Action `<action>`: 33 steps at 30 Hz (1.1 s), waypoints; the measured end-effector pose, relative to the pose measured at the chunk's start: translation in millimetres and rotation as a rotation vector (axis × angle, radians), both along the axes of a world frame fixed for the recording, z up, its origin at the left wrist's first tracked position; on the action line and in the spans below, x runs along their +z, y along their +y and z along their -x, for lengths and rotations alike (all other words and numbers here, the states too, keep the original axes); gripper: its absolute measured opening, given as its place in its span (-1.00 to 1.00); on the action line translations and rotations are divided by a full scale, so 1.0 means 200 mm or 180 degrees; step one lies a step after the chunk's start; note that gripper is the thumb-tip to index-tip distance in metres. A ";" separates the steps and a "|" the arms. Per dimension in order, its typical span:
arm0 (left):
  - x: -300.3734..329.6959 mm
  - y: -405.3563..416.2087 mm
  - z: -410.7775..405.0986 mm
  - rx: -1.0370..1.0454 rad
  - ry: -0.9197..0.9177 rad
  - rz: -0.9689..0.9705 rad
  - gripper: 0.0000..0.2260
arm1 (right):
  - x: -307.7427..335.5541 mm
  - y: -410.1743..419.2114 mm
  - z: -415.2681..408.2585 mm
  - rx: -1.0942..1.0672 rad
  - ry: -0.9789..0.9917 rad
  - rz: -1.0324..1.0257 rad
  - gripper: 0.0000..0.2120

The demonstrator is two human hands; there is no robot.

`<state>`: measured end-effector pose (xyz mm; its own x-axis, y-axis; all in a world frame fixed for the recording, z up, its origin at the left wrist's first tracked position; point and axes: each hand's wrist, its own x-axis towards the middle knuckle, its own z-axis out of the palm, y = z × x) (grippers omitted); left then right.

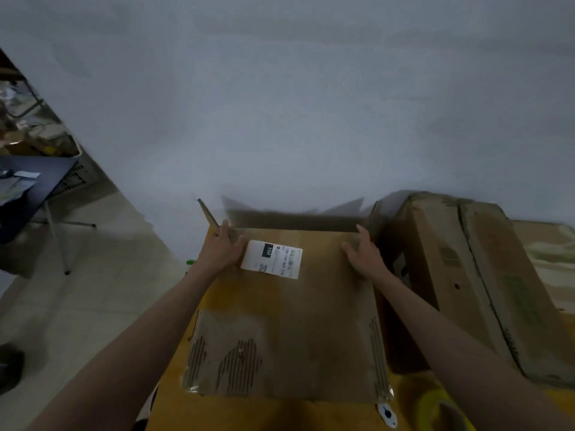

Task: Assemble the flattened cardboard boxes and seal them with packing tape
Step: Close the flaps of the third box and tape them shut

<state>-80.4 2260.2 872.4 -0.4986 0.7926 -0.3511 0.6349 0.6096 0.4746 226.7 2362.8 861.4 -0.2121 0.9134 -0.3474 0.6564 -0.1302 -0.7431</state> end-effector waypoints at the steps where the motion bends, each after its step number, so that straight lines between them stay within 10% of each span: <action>1: -0.01 0.03 0.01 0.0058 -0.0042 0.0025 -0.35 | -0.01 0.02 0.01 -0.0017 -0.0026 0.0010 -0.34; 23: 0.48 -0.50 -0.31 0.0547 0.0401 -0.1628 -0.48 | 0.41 -0.48 -0.18 -0.0544 0.0510 -0.1567 -0.56; 33: 0.38 -1.04 -0.44 0.0745 0.0390 -0.1248 -0.49 | 0.40 -0.89 -0.34 -0.0399 -0.0263 -0.1113 -0.56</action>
<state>7.2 2052.7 948.6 -0.6987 0.7150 0.0248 0.5675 0.5328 0.6277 293.7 2184.0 942.3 -0.0753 0.9969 -0.0213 0.7109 0.0387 -0.7022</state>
